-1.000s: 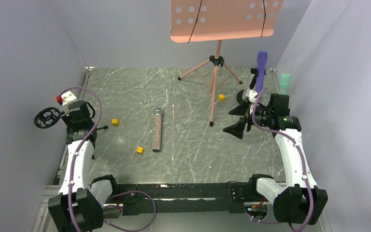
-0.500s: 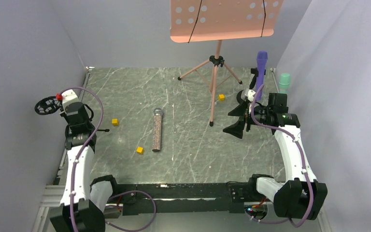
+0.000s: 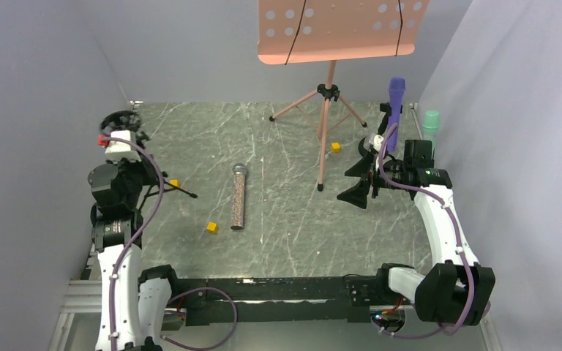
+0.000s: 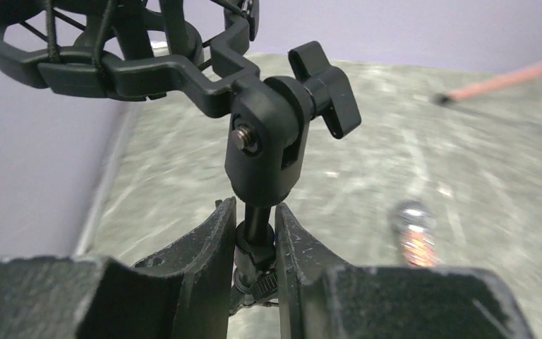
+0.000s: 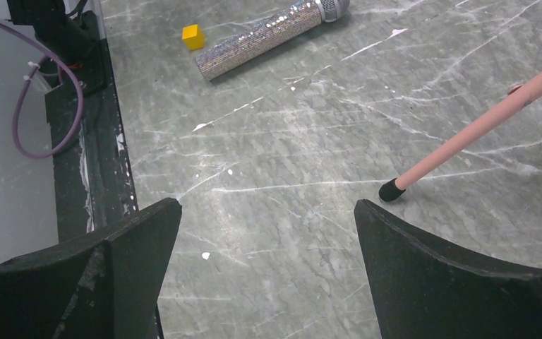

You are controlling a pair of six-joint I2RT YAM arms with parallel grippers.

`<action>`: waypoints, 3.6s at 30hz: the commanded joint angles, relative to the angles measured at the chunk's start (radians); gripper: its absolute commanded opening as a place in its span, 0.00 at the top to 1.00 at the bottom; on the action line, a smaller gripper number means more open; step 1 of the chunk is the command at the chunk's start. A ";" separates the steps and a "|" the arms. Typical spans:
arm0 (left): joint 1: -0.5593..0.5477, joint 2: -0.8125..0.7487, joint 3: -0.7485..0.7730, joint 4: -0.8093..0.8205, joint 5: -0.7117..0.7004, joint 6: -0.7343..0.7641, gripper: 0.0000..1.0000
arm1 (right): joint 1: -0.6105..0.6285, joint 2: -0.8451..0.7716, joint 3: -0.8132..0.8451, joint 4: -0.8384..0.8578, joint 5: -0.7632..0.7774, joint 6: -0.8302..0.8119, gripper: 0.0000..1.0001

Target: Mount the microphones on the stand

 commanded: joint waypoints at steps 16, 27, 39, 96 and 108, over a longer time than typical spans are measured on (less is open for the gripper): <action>-0.758 0.229 0.048 0.384 0.651 0.023 1.00 | -0.004 0.033 0.034 0.014 0.036 -0.024 0.00; -0.976 0.621 0.100 0.731 0.670 0.045 1.00 | -0.029 0.041 0.033 0.012 0.036 -0.030 0.00; -1.028 0.713 -0.023 0.911 0.600 0.096 0.87 | -0.032 0.054 0.033 0.008 0.046 -0.037 0.00; -0.909 1.002 0.253 -0.337 -0.379 -0.560 0.33 | -0.066 0.055 0.033 0.005 0.045 -0.040 0.00; -0.934 0.995 0.258 -0.376 -0.438 -0.545 0.81 | -0.067 0.051 0.033 0.003 0.044 -0.043 0.00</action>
